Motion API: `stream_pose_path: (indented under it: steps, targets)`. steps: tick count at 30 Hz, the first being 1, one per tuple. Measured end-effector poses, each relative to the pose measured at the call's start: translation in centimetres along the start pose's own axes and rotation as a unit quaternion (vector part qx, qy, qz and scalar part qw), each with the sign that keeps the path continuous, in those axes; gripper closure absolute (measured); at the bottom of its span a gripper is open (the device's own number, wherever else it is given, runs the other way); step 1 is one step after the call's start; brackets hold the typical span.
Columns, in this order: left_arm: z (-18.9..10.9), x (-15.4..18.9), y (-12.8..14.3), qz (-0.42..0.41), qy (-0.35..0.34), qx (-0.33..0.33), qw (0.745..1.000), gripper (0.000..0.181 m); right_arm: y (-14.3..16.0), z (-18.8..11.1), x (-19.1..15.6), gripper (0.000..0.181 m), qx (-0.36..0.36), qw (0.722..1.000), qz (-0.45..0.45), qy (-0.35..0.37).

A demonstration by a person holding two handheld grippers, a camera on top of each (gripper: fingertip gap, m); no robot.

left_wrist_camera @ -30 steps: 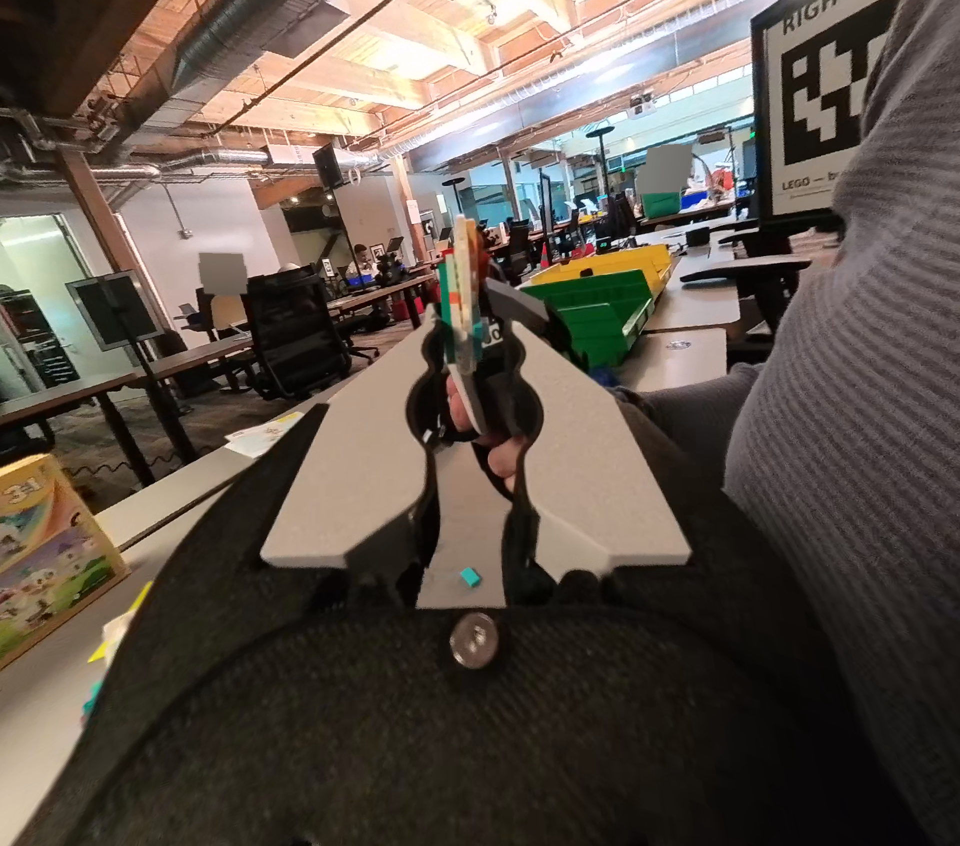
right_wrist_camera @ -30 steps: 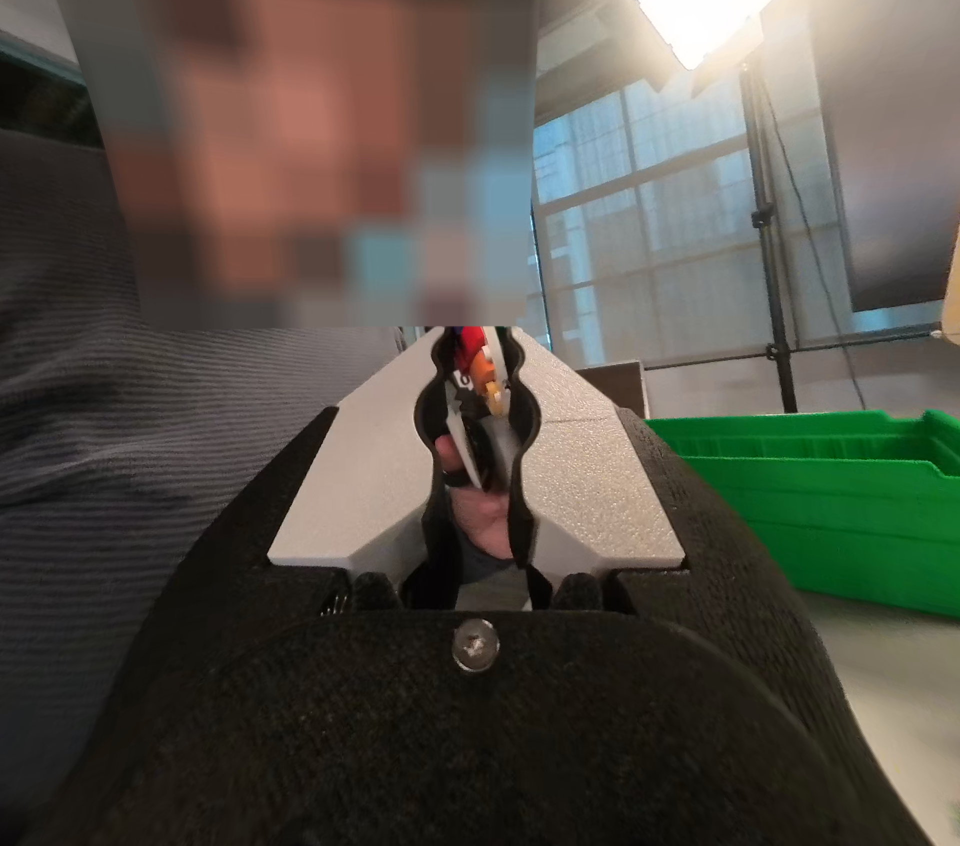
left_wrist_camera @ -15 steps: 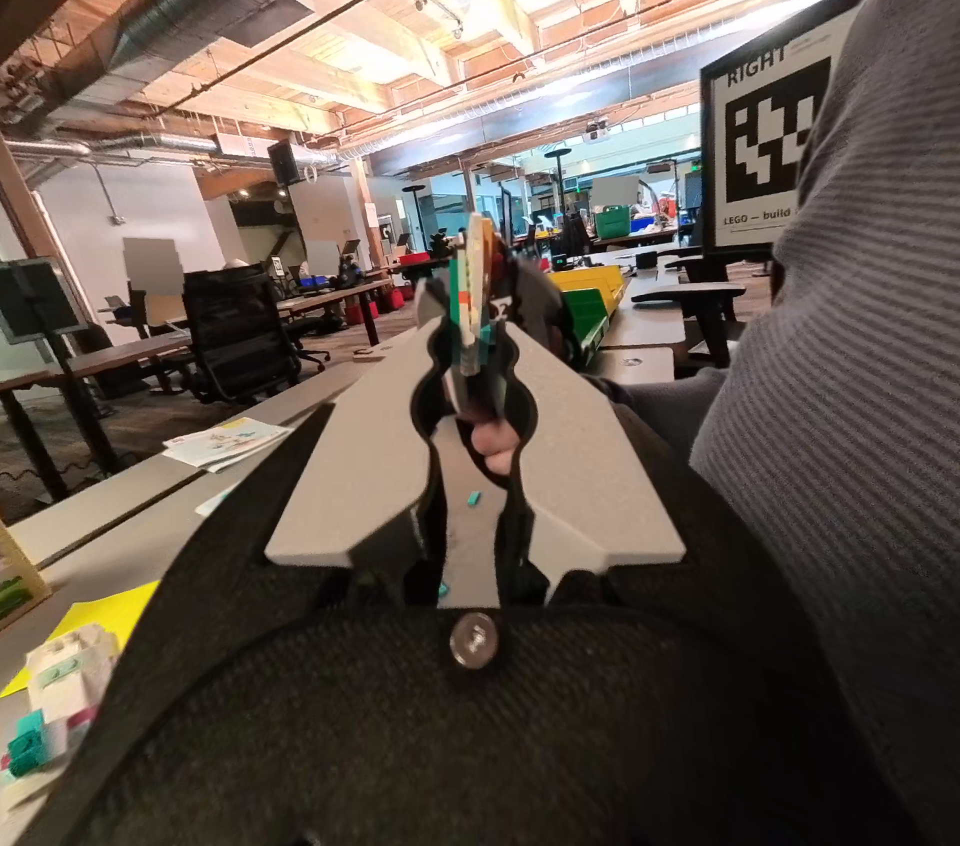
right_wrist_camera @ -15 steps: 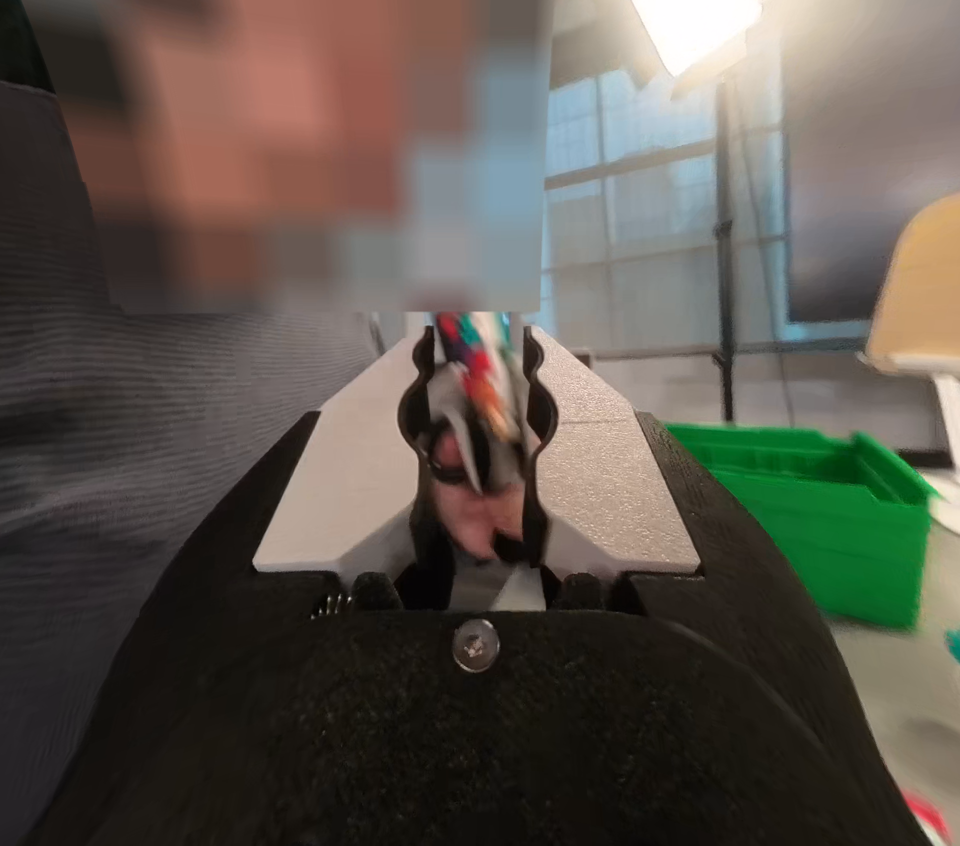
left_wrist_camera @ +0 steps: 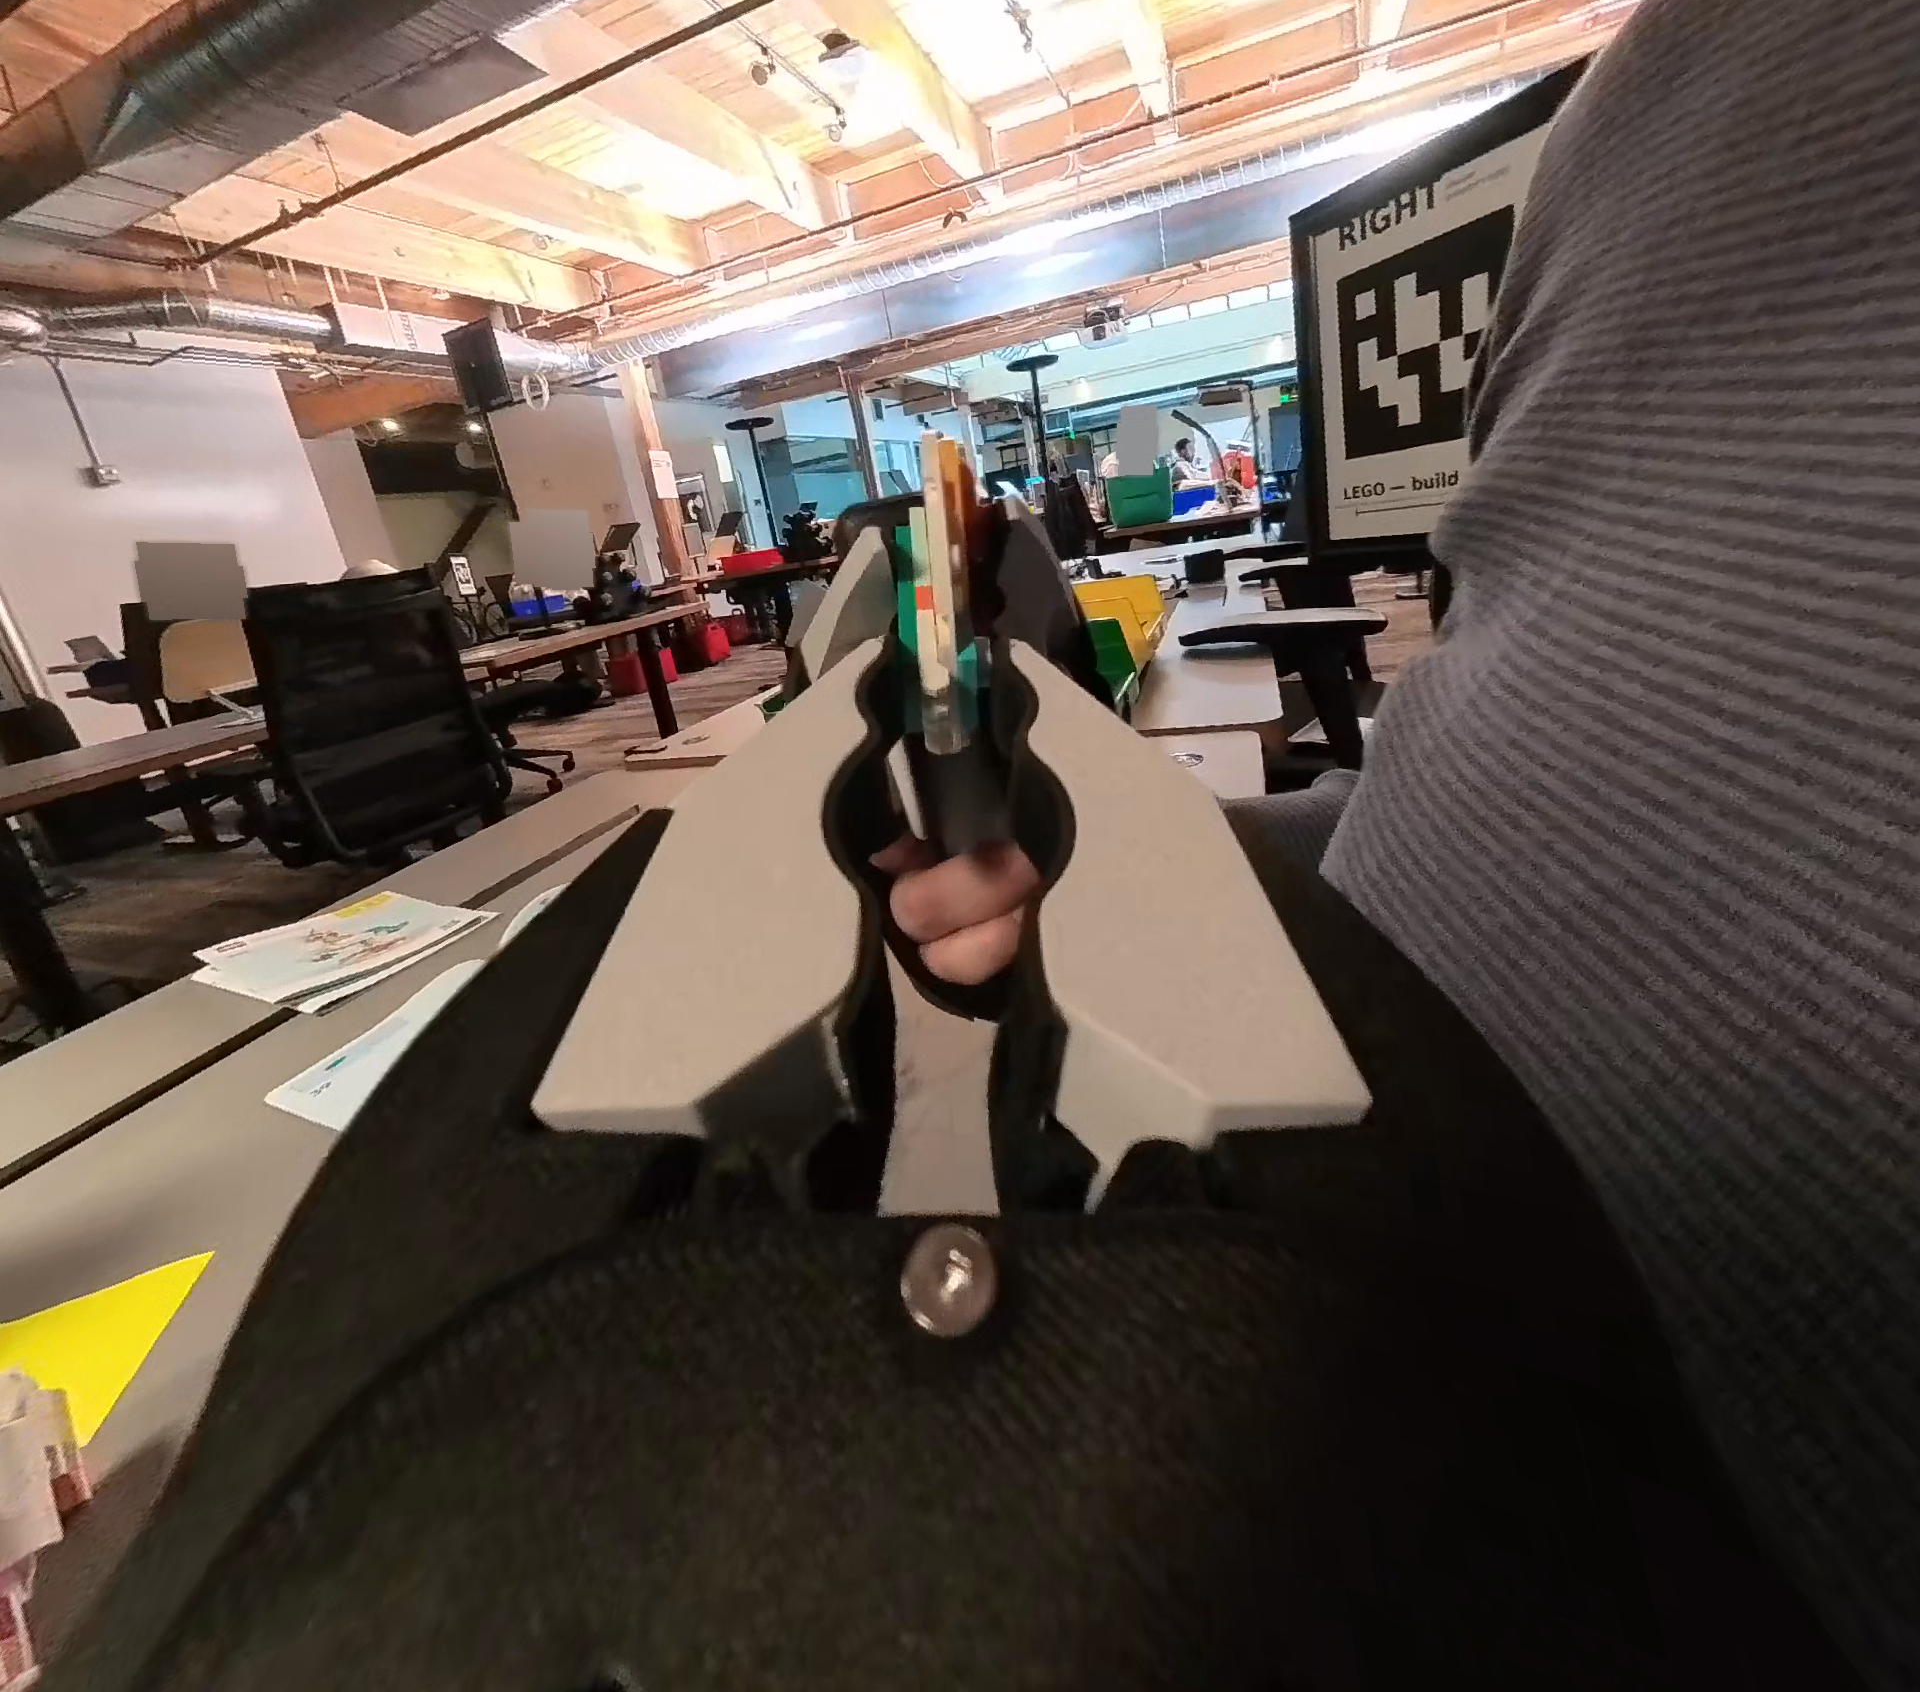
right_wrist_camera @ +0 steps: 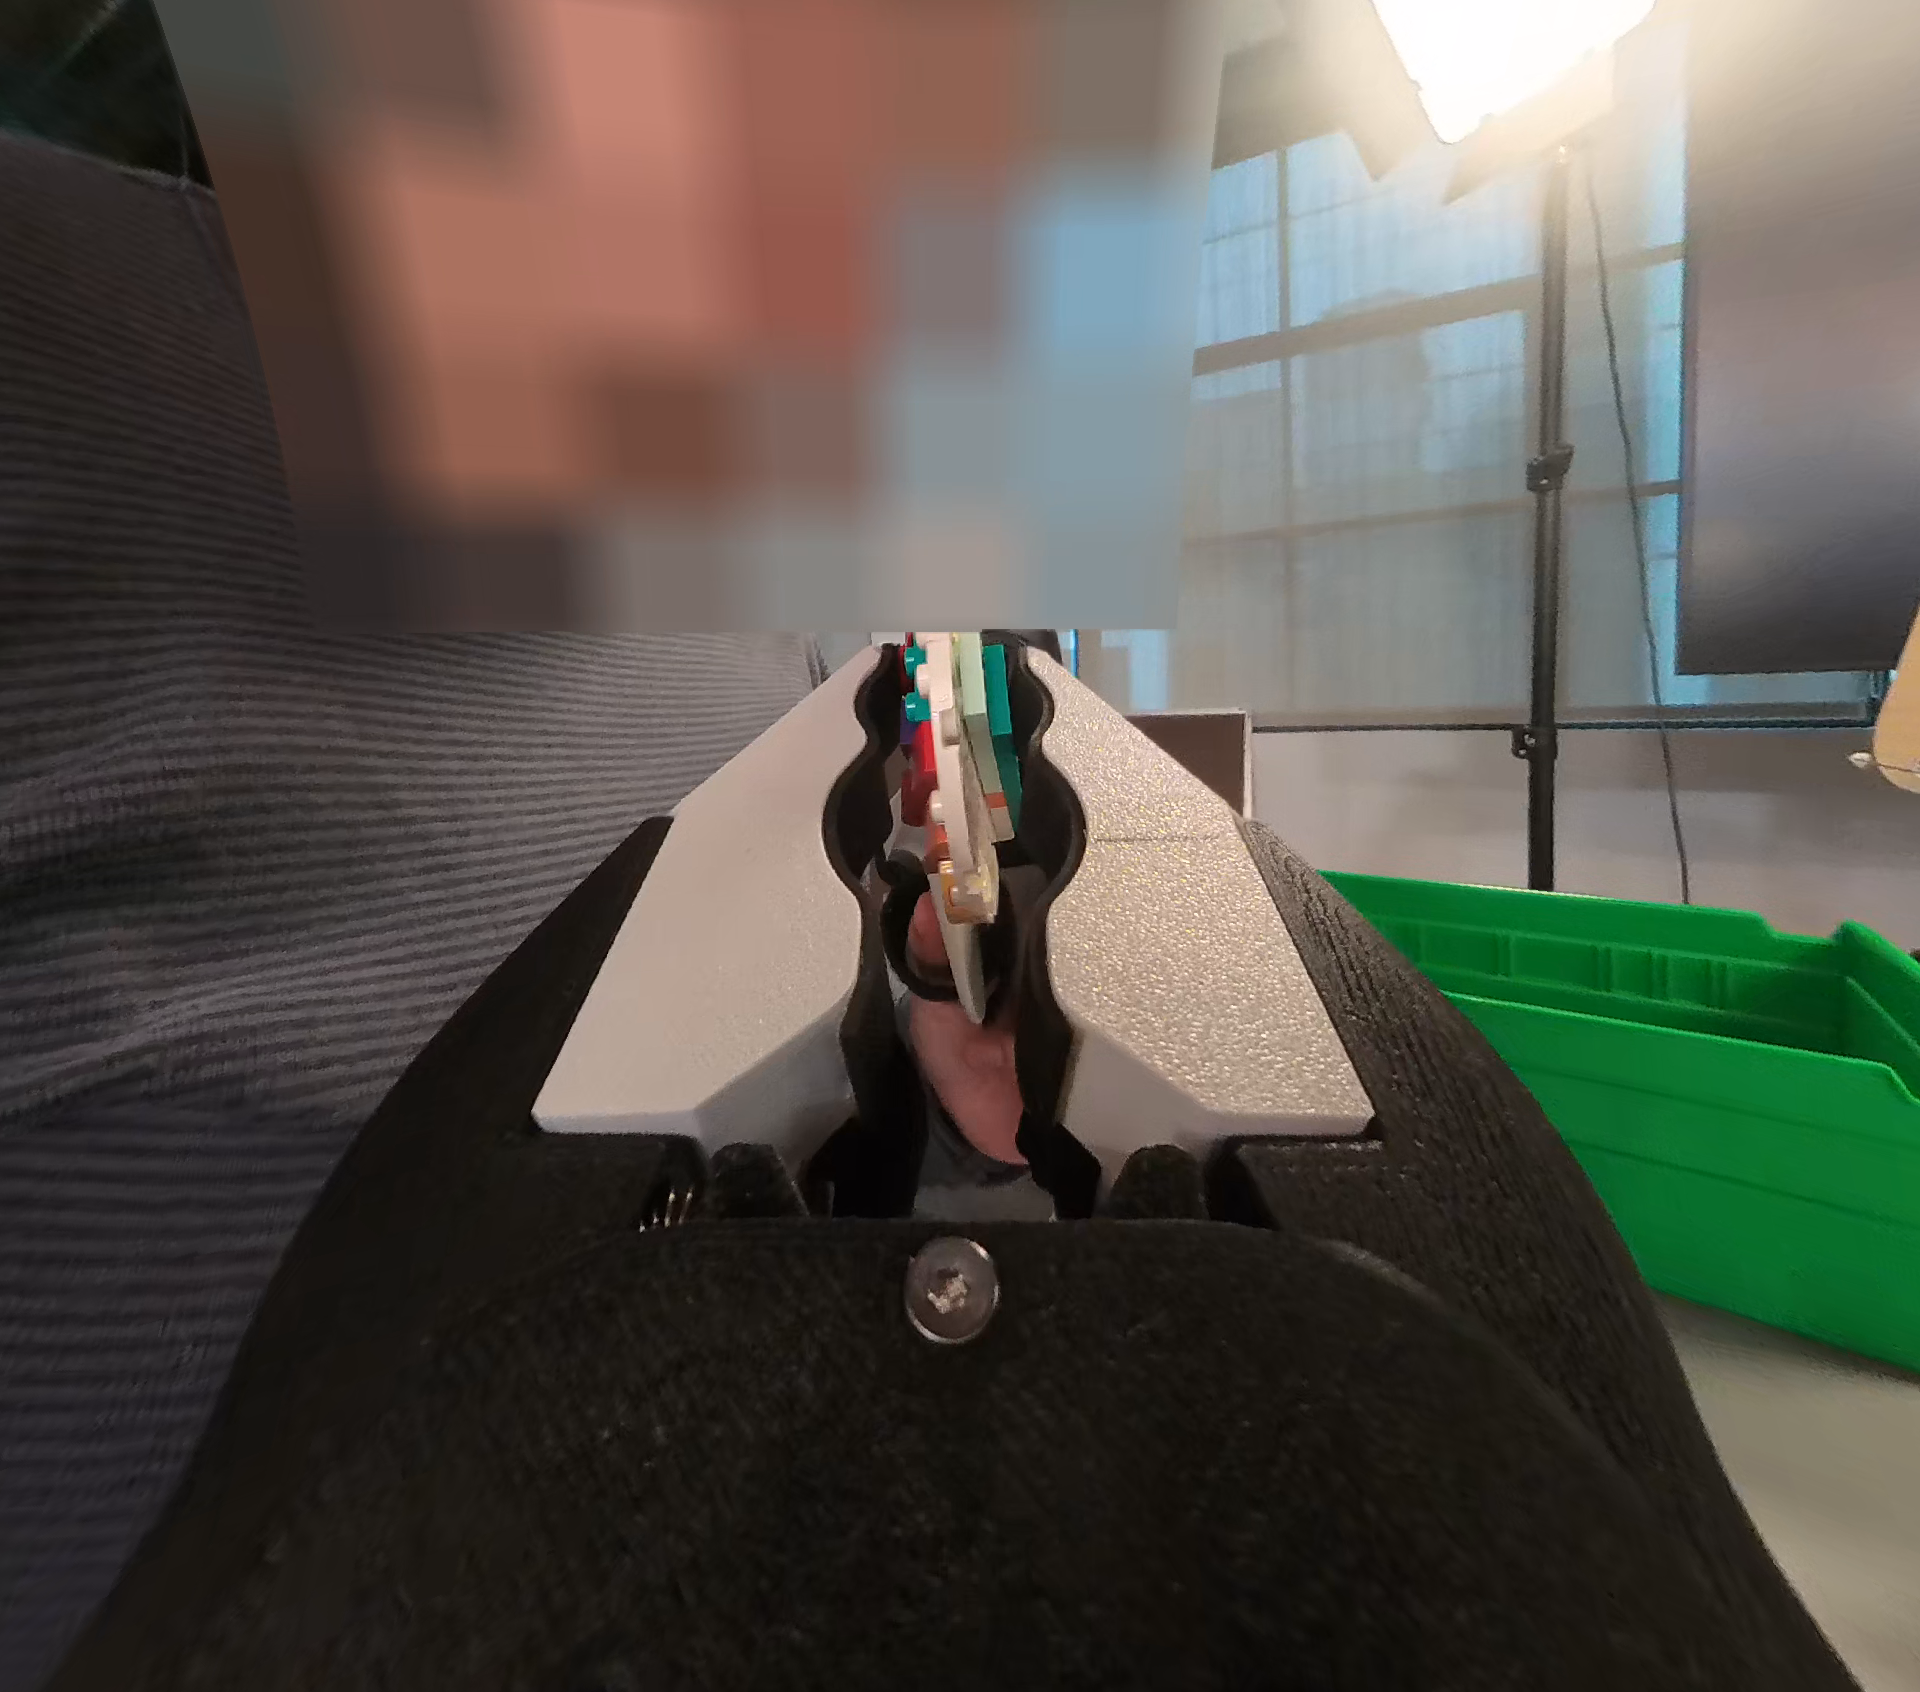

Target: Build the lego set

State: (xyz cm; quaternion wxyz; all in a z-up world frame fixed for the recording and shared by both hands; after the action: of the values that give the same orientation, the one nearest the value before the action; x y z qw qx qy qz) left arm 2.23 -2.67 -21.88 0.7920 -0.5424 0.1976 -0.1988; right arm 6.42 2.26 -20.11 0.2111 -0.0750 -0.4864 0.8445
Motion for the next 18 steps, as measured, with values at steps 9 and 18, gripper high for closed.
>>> stream_pose_path:
  steps: [9, 18]
  targets:
    - [-0.1, 0.7, -1.2, 0.029, -0.01, 0.052, 0.998, 0.154, -0.8, 0.9, -0.7, 0.164, -0.024, 0.998, -0.045, -0.03]
    - [0.1, 1.3, -2.3, 0.027, 0.018, 0.069, 0.997, 0.169, -1.4, 1.5, -1.4, 0.165, -0.053, 0.995, -0.072, -0.038]
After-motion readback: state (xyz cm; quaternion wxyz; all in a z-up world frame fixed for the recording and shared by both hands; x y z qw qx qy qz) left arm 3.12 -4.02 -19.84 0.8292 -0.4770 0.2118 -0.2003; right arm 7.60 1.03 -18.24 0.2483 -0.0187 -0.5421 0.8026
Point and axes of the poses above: each gripper's, where its closed fingertips meet, z out along the fingers, y out of its underside, x = y × z across the jaws, the point moved 4 cm from there along -z, back along the fingers, and after that the axes turned 12 degrees about -y, right-handed, at the moved point
